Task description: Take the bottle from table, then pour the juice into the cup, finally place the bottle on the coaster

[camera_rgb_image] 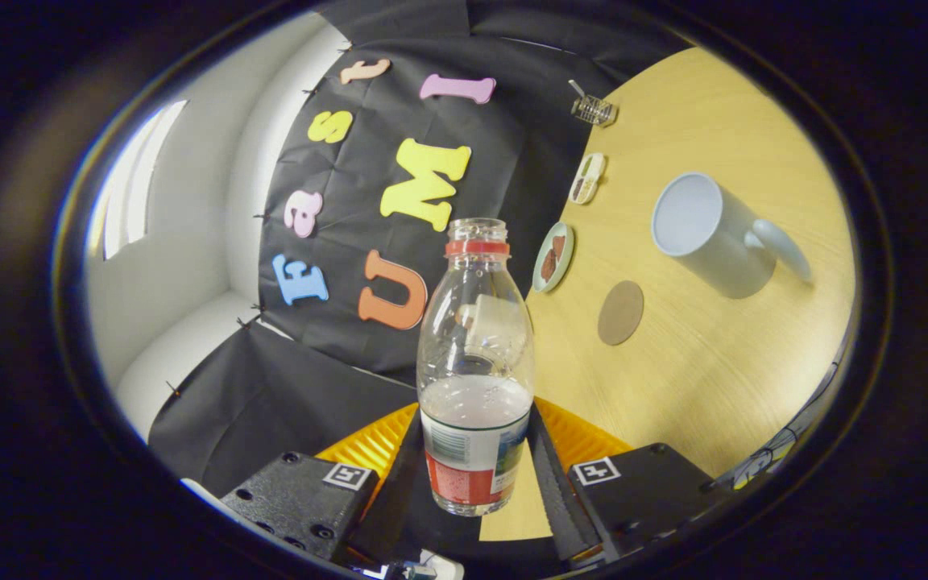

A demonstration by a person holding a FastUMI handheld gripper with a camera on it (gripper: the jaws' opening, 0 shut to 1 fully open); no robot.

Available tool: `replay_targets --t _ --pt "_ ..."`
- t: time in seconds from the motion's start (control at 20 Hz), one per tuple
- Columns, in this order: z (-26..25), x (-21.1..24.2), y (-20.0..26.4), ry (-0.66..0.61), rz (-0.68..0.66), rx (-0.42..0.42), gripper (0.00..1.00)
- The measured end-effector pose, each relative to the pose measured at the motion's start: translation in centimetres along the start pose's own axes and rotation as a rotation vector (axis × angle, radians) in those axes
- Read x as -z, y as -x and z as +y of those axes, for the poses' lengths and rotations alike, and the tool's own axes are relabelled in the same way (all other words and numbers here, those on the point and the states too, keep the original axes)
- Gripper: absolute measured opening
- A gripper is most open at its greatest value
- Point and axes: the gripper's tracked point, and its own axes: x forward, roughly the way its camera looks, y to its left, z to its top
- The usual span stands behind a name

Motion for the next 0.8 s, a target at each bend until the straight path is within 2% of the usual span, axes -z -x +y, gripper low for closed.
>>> replay_targets --t 0.35,0.5,0.65,0.8 --pt "-1.7 -1.2 -0.6 -0.161 -0.056 0.014 0.76" --pt "-1.5 -1.9 -0.3 -0.173 -0.072 0.007 0.76" --pt "-1.0 -3.0 -0.4 -0.25 -0.102 -0.017 0.76" --pt "-1.5 -3.4 -0.6 -0.275 -0.107 0.0 0.76"
